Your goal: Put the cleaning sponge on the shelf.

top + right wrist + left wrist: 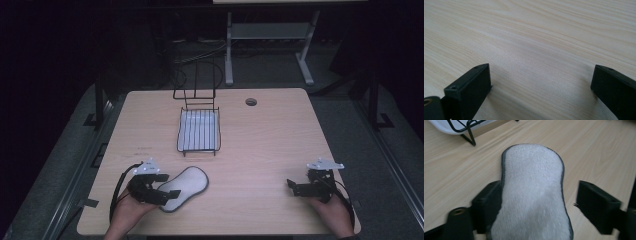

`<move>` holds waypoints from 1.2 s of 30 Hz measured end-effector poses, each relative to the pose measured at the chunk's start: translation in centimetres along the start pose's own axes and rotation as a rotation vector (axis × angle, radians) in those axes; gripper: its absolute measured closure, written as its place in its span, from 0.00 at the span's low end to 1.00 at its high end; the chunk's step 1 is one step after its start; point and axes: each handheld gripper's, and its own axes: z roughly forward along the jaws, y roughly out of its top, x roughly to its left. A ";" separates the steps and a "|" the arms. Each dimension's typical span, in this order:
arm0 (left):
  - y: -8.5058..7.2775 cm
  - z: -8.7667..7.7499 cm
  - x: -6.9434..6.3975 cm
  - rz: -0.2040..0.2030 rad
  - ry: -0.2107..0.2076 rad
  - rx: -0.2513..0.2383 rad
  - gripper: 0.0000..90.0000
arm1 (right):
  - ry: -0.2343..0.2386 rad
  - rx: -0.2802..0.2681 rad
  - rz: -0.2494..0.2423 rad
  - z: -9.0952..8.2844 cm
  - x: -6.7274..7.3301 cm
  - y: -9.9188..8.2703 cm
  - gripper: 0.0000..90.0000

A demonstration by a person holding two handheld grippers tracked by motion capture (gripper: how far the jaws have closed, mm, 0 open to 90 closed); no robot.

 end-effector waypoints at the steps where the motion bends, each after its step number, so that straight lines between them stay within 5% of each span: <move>1: 0.1 0.3 0.1 0.000 -0.001 0.008 0.18 | 0.000 0.000 0.000 0.0 0.0 0.0 0.03; 14: 0.5 2.7 0.5 0.032 0.066 0.045 0.14 | 0.000 0.000 0.000 0.0 0.0 0.0 0.03; 36: -0.1 4.3 -0.1 0.059 0.085 0.110 0.15 | 0.000 0.000 0.000 0.0 0.0 0.0 0.03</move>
